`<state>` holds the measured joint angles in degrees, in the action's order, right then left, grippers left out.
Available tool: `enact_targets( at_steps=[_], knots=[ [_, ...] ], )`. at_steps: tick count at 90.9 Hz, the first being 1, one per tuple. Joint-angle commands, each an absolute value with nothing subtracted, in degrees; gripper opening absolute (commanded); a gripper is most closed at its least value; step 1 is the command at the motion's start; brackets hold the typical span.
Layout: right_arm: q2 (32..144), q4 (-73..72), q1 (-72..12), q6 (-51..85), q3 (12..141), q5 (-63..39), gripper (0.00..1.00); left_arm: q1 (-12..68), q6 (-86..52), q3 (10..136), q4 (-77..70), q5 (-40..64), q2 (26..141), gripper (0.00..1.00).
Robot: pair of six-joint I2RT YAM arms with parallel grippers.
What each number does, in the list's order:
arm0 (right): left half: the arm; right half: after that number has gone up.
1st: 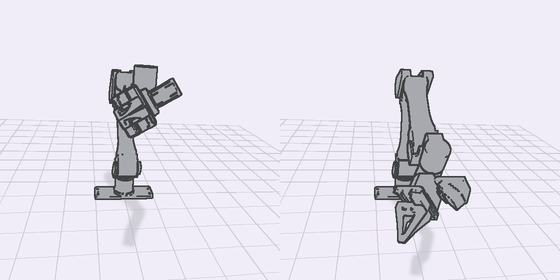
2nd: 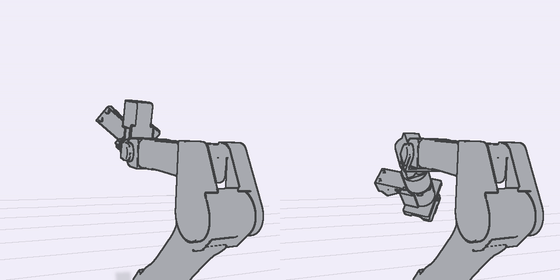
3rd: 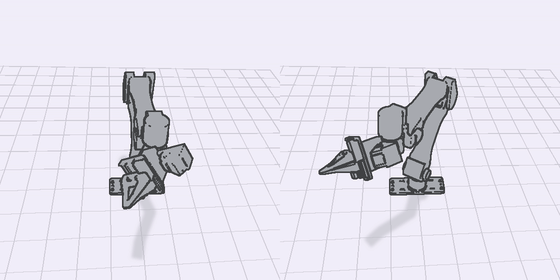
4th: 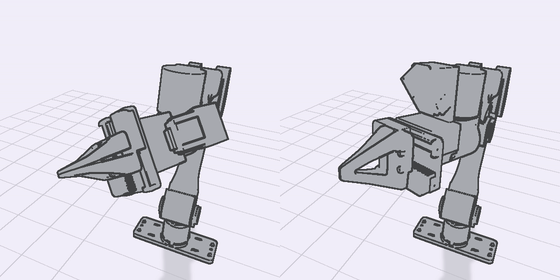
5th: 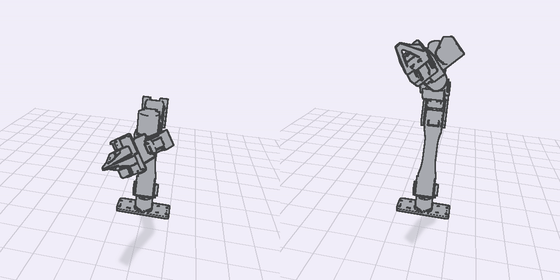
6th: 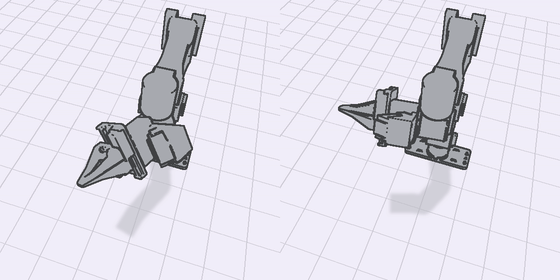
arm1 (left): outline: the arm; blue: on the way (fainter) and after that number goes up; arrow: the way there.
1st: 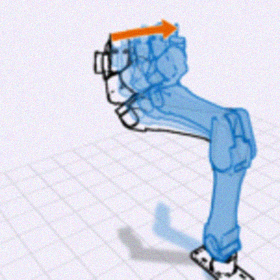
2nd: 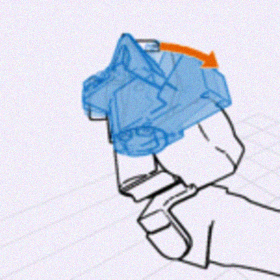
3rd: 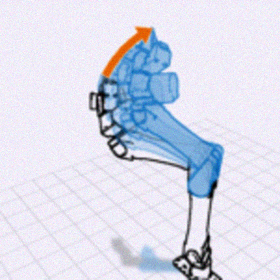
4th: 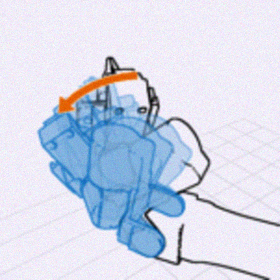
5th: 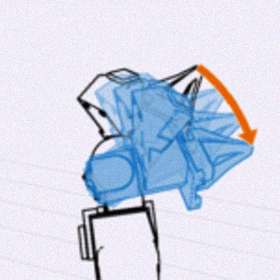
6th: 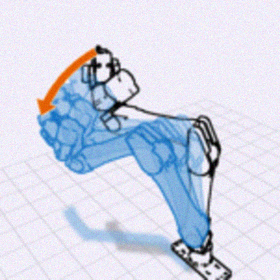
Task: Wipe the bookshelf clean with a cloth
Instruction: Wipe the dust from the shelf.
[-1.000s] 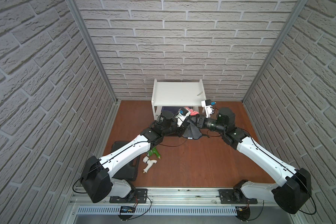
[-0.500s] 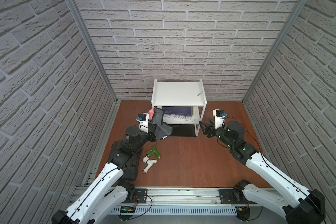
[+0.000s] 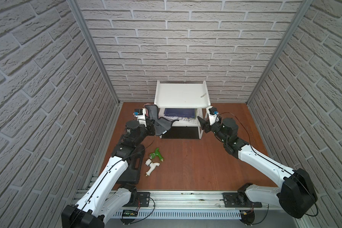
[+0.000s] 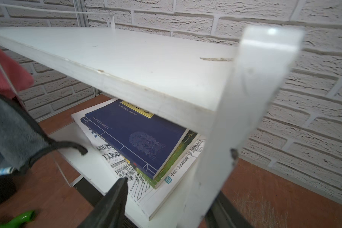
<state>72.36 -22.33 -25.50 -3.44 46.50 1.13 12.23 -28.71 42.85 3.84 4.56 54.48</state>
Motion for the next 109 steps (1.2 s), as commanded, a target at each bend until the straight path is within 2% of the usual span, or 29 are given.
enact_targets(
  at_steps=[1, 16, 33, 45, 63, 78, 92, 109],
  knots=[
    [72.6, -26.8, -25.4, -4.0, 45.8, 2.8, 0.62, 11.4, -29.7, 42.5, 3.3, 2.0, 52.1, 0.0],
    [71.3, -27.4, -25.4, -3.5, 45.6, 2.4, 0.6, 10.5, -28.6, 51.3, 13.7, -3.4, 50.0, 0.0],
    [70.7, -25.9, -25.4, -4.5, 46.5, -0.5, 0.56, 4.8, -24.0, 65.1, 18.7, 9.0, 56.5, 0.0],
    [71.7, -26.5, -25.4, -4.6, 46.9, -0.1, 0.55, 0.2, -21.5, 75.0, 23.6, 15.9, 66.3, 0.0],
    [73.5, -26.6, -25.4, -3.4, 48.3, -1.5, 0.53, -1.0, -21.2, 81.9, 23.7, 21.0, 74.0, 0.0],
    [73.2, -26.9, -25.4, -4.0, 48.5, -4.0, 0.51, -0.8, -22.1, 85.3, 18.6, 29.4, 79.1, 0.0],
    [73.0, -25.2, -25.4, -5.5, 49.2, -3.9, 0.46, -0.7, -21.6, 88.3, 14.7, 30.3, 82.7, 0.0],
    [74.0, -24.2, -25.4, -7.5, 50.1, -4.5, 0.41, -0.9, -17.4, 97.3, 13.5, 34.3, 93.3, 0.0]
  ],
)
